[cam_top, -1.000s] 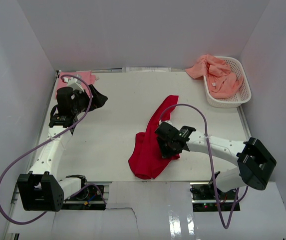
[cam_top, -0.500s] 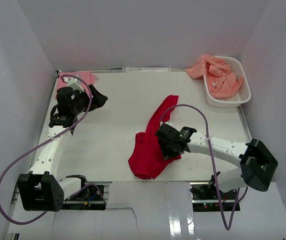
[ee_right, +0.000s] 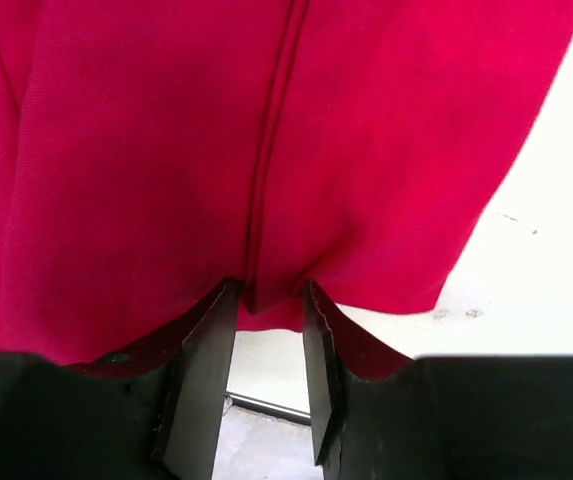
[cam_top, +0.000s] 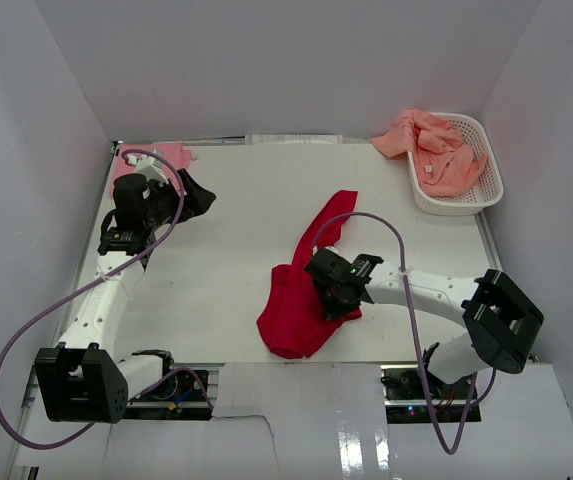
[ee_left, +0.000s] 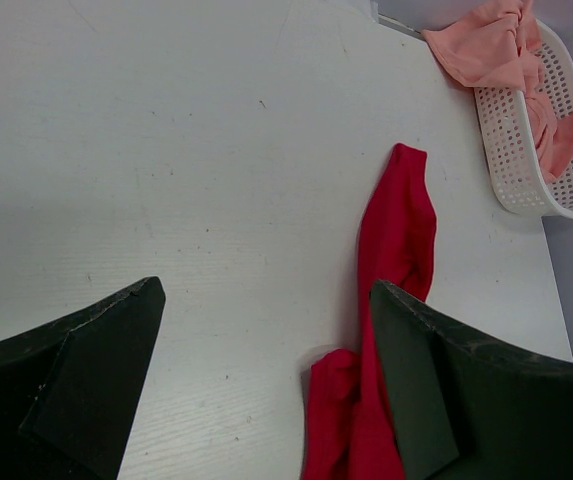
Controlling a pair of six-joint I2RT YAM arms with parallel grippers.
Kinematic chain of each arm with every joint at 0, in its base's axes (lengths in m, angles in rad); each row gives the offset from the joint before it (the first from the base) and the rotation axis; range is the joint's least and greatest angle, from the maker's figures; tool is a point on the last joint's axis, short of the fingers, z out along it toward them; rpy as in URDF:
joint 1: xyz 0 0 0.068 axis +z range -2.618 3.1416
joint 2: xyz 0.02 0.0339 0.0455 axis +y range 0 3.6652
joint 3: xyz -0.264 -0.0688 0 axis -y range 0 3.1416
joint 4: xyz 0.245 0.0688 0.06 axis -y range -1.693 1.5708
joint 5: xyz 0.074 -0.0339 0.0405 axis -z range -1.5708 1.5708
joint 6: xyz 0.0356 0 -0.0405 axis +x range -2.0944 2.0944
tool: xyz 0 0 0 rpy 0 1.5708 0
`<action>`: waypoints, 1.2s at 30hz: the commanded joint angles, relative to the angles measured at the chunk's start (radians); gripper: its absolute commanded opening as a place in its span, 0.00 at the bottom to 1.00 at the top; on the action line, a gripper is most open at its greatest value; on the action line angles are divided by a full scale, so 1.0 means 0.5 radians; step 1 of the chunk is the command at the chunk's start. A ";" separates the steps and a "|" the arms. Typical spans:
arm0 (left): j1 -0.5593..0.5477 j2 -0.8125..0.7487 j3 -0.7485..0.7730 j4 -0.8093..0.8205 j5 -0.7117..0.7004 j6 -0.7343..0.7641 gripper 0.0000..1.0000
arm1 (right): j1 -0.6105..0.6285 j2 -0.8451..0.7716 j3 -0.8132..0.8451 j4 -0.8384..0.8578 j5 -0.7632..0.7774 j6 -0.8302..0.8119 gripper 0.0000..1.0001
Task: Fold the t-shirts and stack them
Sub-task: Flatten out the tshirt
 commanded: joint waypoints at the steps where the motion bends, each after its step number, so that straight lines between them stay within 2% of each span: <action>1: -0.003 -0.025 0.050 -0.011 0.024 0.016 0.94 | 0.010 0.014 0.020 0.076 -0.027 -0.022 0.31; 2: -0.006 -0.025 0.047 -0.011 0.024 0.013 0.94 | 0.010 0.020 0.023 0.064 -0.024 -0.025 0.23; 8: -0.006 -0.028 0.047 -0.014 0.024 0.016 0.94 | 0.013 -0.035 0.124 -0.010 0.028 -0.041 0.09; 15: -0.006 -0.025 0.044 -0.014 0.021 0.016 0.94 | -0.008 0.011 0.600 -0.292 0.251 -0.206 0.08; 20: -0.006 -0.013 0.044 -0.014 0.024 0.013 0.94 | -0.168 0.124 1.173 -0.388 0.188 -0.427 0.08; 25: -0.031 0.036 0.050 -0.011 0.039 0.016 0.94 | -0.499 0.459 1.805 -0.415 -0.027 -0.629 0.08; 26: -0.043 0.052 0.059 -0.014 0.039 0.032 0.94 | -0.605 0.593 2.055 -0.449 -0.125 -0.645 0.08; 30: -0.214 0.153 0.130 -0.069 -0.034 0.102 0.94 | -0.864 0.910 2.667 -0.550 -0.236 -0.667 0.08; 33: -0.361 0.382 0.276 -0.259 -0.077 0.163 0.93 | -1.197 0.987 2.827 -0.495 -0.429 -0.538 0.08; 34: -0.399 0.432 0.320 -0.260 -0.083 0.176 0.92 | -1.199 0.987 2.806 -0.459 -0.429 -0.538 0.08; 36: -0.478 0.499 0.381 -0.354 -0.105 0.191 0.91 | -1.391 0.920 2.663 -0.324 -0.500 -0.464 0.08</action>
